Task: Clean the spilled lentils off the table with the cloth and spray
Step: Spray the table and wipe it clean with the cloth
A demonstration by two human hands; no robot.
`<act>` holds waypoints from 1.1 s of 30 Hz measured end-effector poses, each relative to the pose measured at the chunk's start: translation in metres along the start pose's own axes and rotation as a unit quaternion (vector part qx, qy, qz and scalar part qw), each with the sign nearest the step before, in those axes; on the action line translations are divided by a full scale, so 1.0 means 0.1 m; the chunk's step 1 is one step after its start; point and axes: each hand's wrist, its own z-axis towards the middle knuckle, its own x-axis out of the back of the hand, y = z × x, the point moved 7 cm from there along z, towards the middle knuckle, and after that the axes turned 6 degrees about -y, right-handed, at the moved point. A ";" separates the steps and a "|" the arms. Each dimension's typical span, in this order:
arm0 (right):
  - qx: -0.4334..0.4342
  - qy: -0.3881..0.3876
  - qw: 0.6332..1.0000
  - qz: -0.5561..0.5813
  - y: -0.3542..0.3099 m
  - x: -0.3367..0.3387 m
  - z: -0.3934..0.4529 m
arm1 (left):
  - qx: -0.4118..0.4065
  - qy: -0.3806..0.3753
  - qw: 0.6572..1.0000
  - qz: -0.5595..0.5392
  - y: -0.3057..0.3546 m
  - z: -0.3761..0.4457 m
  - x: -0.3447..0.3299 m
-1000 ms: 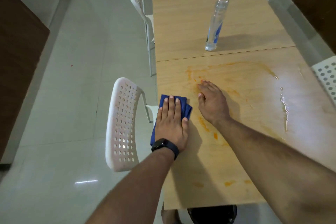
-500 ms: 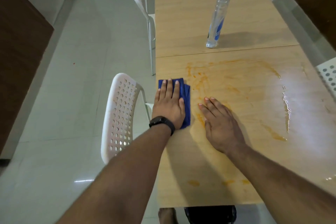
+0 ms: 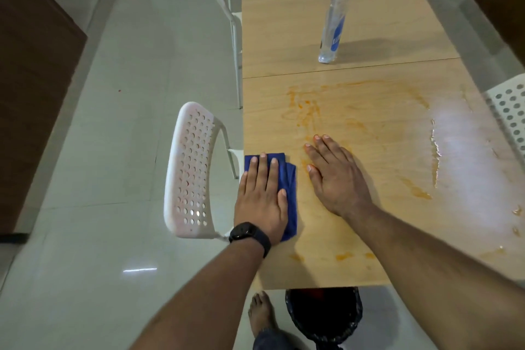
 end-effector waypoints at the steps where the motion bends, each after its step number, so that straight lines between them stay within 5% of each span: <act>1: 0.002 0.005 1.000 -0.003 0.00 0.00 0.01 | -0.003 0.005 1.000 0.002 -0.01 0.08 0.03; 10: 0.013 0.039 0.999 -0.005 0.06 -0.03 0.08 | 0.033 0.024 0.999 0.010 -0.16 1.44 0.38; 21: 0.011 0.019 1.000 -0.007 -0.02 0.04 -0.02 | 0.003 -0.002 1.000 -0.008 0.25 -0.82 -0.27; 26: 0.019 0.034 0.999 -0.004 -0.03 0.05 -0.01 | -0.009 0.012 1.000 0.009 0.07 -0.42 -0.15; 33: 0.020 0.051 0.998 0.006 0.03 -0.02 -0.01 | 0.077 0.050 0.996 -0.011 0.03 -0.18 -0.09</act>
